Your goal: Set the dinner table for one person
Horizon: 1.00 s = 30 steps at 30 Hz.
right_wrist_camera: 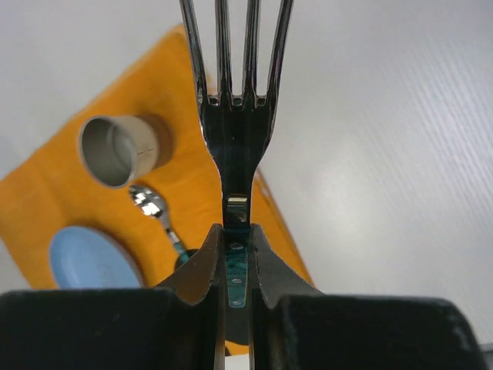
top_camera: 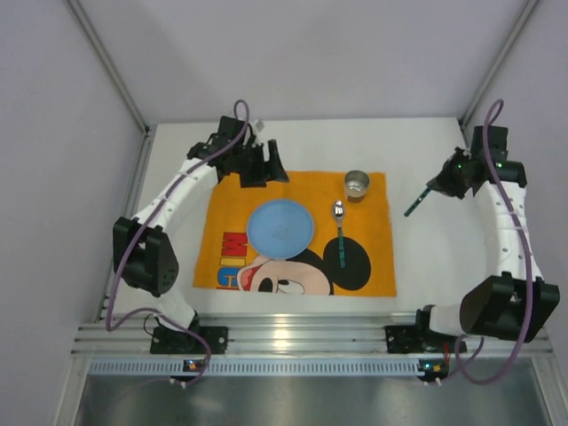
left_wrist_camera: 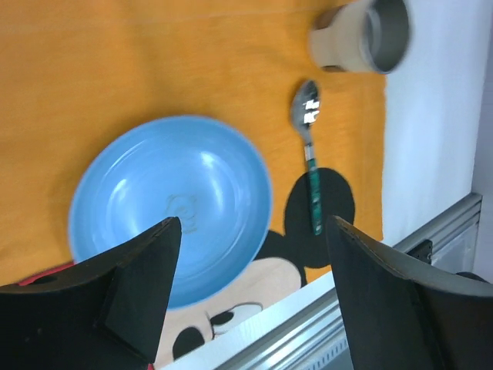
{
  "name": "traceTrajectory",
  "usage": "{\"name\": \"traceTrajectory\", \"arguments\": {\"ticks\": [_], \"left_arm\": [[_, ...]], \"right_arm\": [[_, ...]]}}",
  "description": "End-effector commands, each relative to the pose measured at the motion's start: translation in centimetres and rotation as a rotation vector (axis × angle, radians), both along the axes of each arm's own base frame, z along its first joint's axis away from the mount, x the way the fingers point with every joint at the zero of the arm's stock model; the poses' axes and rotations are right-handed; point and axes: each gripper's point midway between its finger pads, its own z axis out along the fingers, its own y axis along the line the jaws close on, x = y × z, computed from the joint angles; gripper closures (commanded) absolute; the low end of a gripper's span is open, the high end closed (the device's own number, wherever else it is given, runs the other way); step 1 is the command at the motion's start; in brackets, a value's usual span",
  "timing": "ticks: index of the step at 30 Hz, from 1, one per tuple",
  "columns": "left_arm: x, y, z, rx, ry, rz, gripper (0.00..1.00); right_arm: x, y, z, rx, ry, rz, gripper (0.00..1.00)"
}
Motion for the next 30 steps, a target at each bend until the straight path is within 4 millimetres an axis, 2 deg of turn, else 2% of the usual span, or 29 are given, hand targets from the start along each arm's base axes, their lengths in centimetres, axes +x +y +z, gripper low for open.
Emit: {"name": "traceTrajectory", "arguments": {"ticks": [1,2,3,4,5,6,7,9,10,12,14,15,16,18,19,21,22,25,30], "left_arm": [[-0.5,-7.2,6.1,-0.011,-0.2,-0.181,0.19],[-1.0,-8.6,5.6,0.02,-0.191,-0.214,0.17],[-0.5,-10.0,8.2,0.033,-0.271,-0.223,0.15],[-2.4,-13.0,8.7,0.058,-0.31,-0.304,0.08],[-3.1,-14.2,7.9,0.104,-0.305,-0.333,0.02],[-3.5,-15.5,9.8,0.118,-0.368,-0.349,0.02],[-4.4,-16.9,9.4,0.22,-0.429,-0.347,0.02],[-5.4,-18.2,9.9,0.286,-0.501,-0.359,0.01],[-6.7,-19.2,9.9,0.33,-0.54,-0.358,0.01],[-8.0,-19.9,10.0,0.36,-0.575,-0.371,0.01],[-10.5,-21.4,10.4,0.375,-0.627,-0.412,0.01],[-11.4,-22.1,9.9,0.387,-0.654,-0.45,0.01],[-13.4,-23.2,10.1,0.383,-0.687,-0.486,0.01],[-14.5,-23.9,9.9,0.419,-0.724,-0.493,0.01],[-15.7,-24.7,9.1,0.441,-0.727,-0.52,0.02],[-16.1,-25.2,9.2,0.472,-0.747,-0.5,0.02],[-17.0,-25.8,8.3,0.491,-0.746,-0.523,0.02],[-17.7,-26.7,7.6,0.522,-0.765,-0.532,0.05],[-18.0,-27.4,6.9,0.543,-0.779,-0.527,0.1]], "right_arm": [[-0.7,4.3,4.2,0.087,-0.08,0.072,1.0],[-0.7,4.9,4.7,0.099,-0.092,0.086,1.0],[-0.7,5.4,4.9,0.108,-0.1,0.099,1.0],[-0.9,6.2,5.2,0.131,-0.106,0.12,1.0],[-1.1,6.4,5.3,0.141,-0.11,0.128,1.0],[-1.3,6.7,5.3,0.154,-0.113,0.136,1.0],[-1.6,7.3,5.7,0.178,-0.123,0.15,1.0],[-1.9,7.9,5.8,0.201,-0.129,0.165,1.0],[-2.3,8.5,6.2,0.225,-0.138,0.179,1.0],[-2.6,8.9,6.5,0.246,-0.143,0.187,1.0],[-2.8,9.5,7.2,0.277,-0.152,0.2,1.0],[-2.9,9.8,7.4,0.289,-0.154,0.203,1.0],[-3.1,10.2,7.5,0.313,-0.145,0.217,1.0],[-3.3,10.7,8.0,0.331,-0.149,0.231,1.0],[-3.8,11.1,8.3,0.34,-0.141,0.242,1.0],[-4.4,11.4,8.4,0.353,-0.13,0.251,1.0],[-5.0,11.7,8.5,0.366,-0.124,0.263,1.0],[-6.2,12.3,8.8,0.395,-0.114,0.284,1.0],[-7.5,13.1,9.0,0.439,-0.089,0.317,1.0]]}}
